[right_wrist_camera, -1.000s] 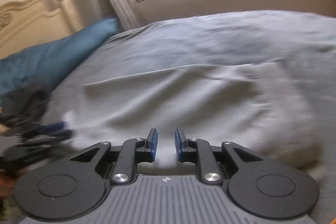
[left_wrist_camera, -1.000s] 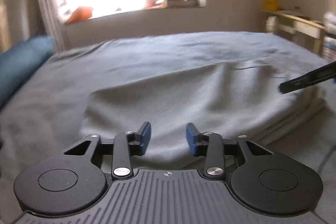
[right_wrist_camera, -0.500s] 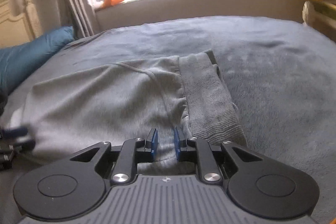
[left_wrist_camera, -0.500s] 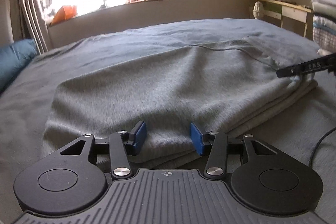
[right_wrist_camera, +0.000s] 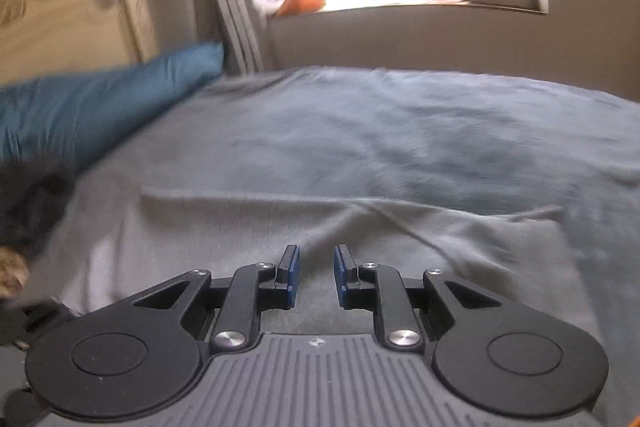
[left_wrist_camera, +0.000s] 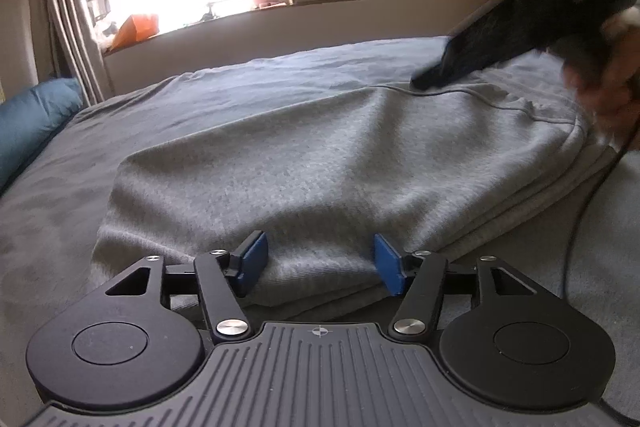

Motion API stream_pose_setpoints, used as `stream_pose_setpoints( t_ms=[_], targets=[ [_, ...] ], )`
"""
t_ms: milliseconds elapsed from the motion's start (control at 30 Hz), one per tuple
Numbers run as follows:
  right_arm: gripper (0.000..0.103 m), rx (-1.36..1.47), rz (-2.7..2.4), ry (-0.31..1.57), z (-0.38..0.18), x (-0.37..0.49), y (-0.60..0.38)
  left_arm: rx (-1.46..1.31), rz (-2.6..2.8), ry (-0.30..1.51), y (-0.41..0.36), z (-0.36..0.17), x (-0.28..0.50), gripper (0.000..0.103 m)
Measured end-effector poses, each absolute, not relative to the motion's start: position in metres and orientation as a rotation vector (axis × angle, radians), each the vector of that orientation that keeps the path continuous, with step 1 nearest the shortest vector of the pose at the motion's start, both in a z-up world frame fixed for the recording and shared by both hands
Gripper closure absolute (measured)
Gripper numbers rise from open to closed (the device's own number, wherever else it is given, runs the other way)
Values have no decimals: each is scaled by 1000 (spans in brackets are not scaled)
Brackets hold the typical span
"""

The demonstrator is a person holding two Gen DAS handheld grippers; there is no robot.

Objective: Fold clothes

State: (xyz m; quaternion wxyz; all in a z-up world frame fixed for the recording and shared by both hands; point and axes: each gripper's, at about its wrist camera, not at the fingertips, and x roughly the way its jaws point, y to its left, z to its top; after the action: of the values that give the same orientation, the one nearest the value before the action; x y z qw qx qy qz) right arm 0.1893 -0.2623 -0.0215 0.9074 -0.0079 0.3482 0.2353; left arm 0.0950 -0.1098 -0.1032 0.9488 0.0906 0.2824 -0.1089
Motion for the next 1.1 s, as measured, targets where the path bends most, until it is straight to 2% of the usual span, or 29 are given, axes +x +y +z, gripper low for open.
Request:
stream_pose_setpoints(
  t_ms=[100,200,367,600,833,1100],
  targets=[
    [83,-119,410,775,-52,190,-263,170,-221,585,-108,-101,97,41],
    [83,-75,383,756,-64,166,-295,156,-229,588,-105,-102,97,39],
    [83,-36,342,755,-56,137,-325,132,-239,589,-100,-103,98,34],
    [82,-91,370,716,-30,132,-305,133,-243,602,-100,-102,96,32],
    [83,-91,370,734,-56,127,-332,170,-258,615,-105,-102,94,28],
    [81,-51,407,695,-23,121,-320,204,-263,634,-108,-104,95,25]
  ],
)
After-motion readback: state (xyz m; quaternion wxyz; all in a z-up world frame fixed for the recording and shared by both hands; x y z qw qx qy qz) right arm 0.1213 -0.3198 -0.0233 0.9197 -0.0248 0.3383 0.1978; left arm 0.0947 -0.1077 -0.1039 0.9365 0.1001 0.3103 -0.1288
